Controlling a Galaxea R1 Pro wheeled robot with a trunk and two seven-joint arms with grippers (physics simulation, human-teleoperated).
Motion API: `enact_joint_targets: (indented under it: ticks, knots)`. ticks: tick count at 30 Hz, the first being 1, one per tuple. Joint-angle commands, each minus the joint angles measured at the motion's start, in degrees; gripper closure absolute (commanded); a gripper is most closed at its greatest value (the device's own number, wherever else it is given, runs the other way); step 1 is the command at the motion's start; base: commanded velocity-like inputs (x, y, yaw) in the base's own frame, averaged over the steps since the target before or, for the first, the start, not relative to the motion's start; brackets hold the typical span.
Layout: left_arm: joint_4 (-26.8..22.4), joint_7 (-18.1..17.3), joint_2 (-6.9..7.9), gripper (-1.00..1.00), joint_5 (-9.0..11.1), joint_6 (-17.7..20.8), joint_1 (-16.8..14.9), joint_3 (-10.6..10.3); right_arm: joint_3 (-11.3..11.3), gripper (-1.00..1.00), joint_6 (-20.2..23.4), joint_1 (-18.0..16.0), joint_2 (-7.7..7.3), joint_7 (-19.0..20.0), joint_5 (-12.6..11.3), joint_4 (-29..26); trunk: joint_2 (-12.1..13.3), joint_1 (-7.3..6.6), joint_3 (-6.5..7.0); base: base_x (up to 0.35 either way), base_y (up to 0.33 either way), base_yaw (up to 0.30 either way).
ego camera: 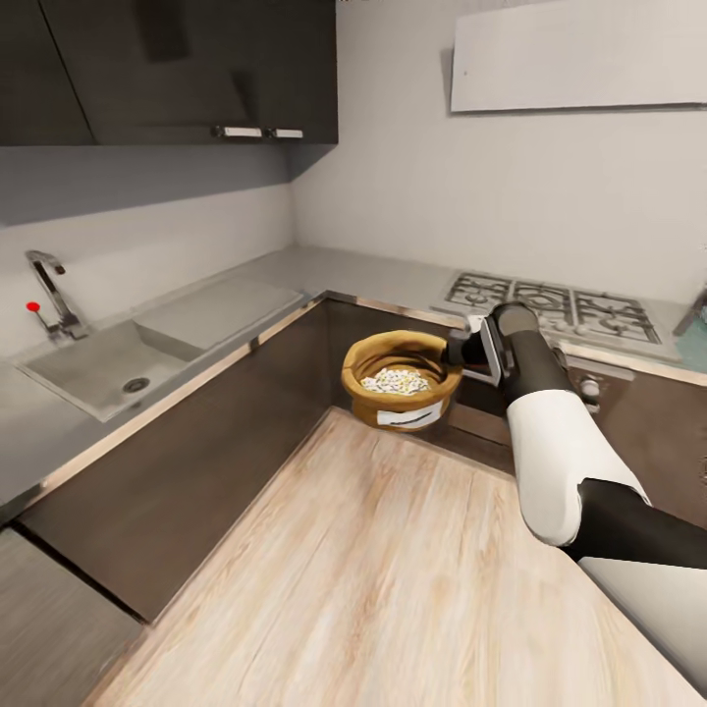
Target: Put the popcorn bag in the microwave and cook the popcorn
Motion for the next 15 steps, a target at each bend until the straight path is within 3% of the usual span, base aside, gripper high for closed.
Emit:
enact_joint_targets:
  ticks: [1,15]
  knots:
    - [0.04,0.11,0.01,-1.0,0.13,-0.18,-0.02,0.08,-0.3,1.0,0.15,-0.05,0.06,0.51,0.54,-0.04,-0.04,-0.03,-0.06,-0.346,0.0,0.0]
    - [0.01,0.11,0.03,-1.0,0.13,-0.19,-0.02,0.08,-0.3,1.0,0.15,-0.05,0.06,0.42,0.58,0.03,-0.04,-0.03,-0.06,-0.346,0.0,0.0]
